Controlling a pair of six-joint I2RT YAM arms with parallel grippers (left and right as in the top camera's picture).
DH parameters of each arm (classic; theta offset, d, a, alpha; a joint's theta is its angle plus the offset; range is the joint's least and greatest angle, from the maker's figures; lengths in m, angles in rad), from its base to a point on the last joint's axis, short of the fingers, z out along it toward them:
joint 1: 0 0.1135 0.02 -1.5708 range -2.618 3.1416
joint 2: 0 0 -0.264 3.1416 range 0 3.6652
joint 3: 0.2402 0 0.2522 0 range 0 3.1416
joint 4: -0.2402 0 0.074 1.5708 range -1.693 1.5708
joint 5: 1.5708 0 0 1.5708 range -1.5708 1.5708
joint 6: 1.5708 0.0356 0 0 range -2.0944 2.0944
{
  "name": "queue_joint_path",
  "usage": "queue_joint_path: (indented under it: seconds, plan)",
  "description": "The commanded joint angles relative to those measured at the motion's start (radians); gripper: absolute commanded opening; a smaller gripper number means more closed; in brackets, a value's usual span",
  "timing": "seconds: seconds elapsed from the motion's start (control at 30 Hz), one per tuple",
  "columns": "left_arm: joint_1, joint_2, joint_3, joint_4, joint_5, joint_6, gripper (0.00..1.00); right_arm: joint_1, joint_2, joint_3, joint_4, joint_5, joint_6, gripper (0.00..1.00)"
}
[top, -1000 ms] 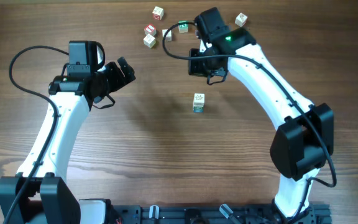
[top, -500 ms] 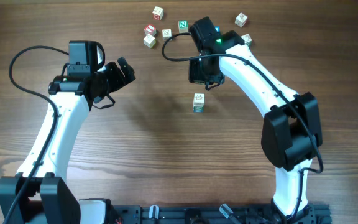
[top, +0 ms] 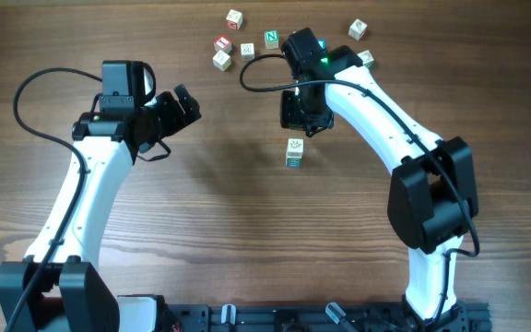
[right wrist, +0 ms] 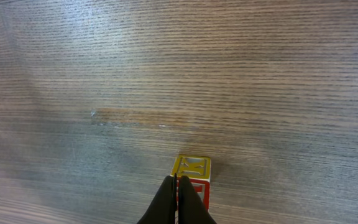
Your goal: Form a tower
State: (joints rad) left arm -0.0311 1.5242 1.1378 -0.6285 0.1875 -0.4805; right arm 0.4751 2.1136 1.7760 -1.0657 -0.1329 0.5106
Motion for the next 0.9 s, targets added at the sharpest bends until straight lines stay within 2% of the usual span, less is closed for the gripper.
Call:
queue_joint_path:
  seconds: [0.0,0.87]
  plan:
    - [0.001,-0.002,-0.005,0.003,-0.006,0.002,1.00,-0.001,0.014,-0.002,-0.004,-0.026,-0.013,0.05]
    - [0.001,-0.002,-0.005,0.004,-0.006,0.002,1.00,-0.001,0.014,-0.002,-0.050,-0.079,-0.040,0.05]
